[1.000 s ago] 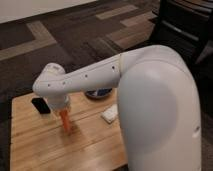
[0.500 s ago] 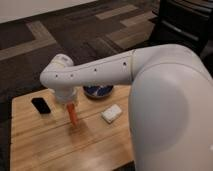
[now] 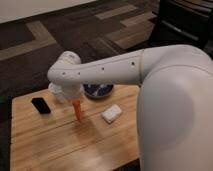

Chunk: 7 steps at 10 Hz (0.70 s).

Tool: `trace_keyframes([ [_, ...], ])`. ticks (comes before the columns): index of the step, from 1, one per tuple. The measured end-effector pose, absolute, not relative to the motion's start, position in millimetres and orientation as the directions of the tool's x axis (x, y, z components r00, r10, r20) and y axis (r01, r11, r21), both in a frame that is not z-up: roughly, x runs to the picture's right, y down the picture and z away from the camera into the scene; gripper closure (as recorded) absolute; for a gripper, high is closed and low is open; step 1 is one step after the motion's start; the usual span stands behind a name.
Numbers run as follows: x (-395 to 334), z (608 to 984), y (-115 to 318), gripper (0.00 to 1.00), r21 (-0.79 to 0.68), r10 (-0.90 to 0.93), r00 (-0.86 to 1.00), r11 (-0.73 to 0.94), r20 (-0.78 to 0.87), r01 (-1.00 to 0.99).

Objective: Place the pepper in the ceramic bowl

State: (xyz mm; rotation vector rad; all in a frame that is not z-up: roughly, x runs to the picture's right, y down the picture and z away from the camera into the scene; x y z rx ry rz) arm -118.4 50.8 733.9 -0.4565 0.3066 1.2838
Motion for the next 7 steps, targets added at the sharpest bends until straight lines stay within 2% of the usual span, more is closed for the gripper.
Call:
trace_keyframes([
  [7,-63,830,-41,1.00,-0.205,0.854,0.357,0.298,-0.379,-0.932],
])
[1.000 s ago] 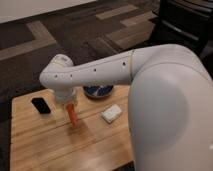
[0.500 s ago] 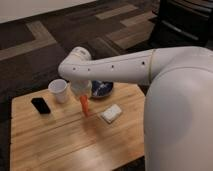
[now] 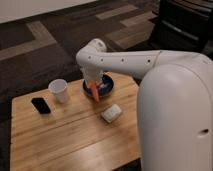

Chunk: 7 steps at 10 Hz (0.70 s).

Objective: Place the pepper in the ceramic bowl

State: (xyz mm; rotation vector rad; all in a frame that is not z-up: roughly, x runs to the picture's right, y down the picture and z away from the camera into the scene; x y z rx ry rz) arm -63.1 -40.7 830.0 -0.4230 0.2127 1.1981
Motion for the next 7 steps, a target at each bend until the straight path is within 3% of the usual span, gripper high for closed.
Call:
trace_keyframes([
  [3,-91,870,-70,1.00,-0.279,0.804,0.497,0.420,-0.328,-0.864],
  [7,-116,888,-62,1.00,-0.335,0.753,0.578,0.482,-0.315,-0.810],
])
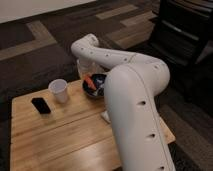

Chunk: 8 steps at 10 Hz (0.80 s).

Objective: Place the pepper in the ceramic bowl

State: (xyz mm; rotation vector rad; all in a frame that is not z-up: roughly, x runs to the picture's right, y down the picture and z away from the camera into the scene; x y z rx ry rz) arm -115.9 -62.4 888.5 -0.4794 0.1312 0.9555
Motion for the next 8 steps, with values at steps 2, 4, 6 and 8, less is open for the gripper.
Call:
trace_keyframes([
  [2,-94,887,-63,1.00,-0.294,0.775,0.537,0.456,-0.333,-0.840],
  [4,-75,889,-60,0.98,-0.265,0.795,0.498,0.427,-0.346,-0.865],
  [6,-70,891,-58,0.84,-0.258,0.802,0.483,0.413,-0.351,-0.873],
  [8,-71,891,-58,0.59,-0.258,0.802,0.484,0.414,-0.350,-0.873],
])
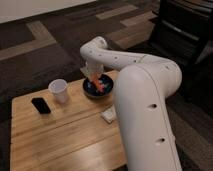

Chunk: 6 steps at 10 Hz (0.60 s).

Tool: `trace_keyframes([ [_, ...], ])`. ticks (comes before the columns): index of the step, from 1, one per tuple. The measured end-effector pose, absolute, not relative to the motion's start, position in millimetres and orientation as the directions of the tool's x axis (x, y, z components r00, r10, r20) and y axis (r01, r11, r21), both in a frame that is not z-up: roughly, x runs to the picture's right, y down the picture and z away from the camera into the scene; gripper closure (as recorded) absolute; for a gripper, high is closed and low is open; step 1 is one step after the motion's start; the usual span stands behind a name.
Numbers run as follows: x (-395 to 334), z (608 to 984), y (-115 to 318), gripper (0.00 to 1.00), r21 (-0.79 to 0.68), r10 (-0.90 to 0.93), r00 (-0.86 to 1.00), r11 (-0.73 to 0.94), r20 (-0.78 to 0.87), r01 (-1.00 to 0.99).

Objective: Place the pepper in the ceramic bowl

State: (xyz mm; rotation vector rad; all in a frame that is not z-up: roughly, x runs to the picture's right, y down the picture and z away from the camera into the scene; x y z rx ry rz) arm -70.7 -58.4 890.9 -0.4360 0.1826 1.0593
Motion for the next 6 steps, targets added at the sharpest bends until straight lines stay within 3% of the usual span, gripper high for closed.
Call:
trace_keyframes([
  [3,-71.5,890.7,-58.5,0.21,-0.259,0.801,0.485,0.415,-0.350,-0.872],
  [6,-70.8,890.8,-58.5,0.20,-0.258,0.802,0.484,0.414,-0.350,-0.873],
])
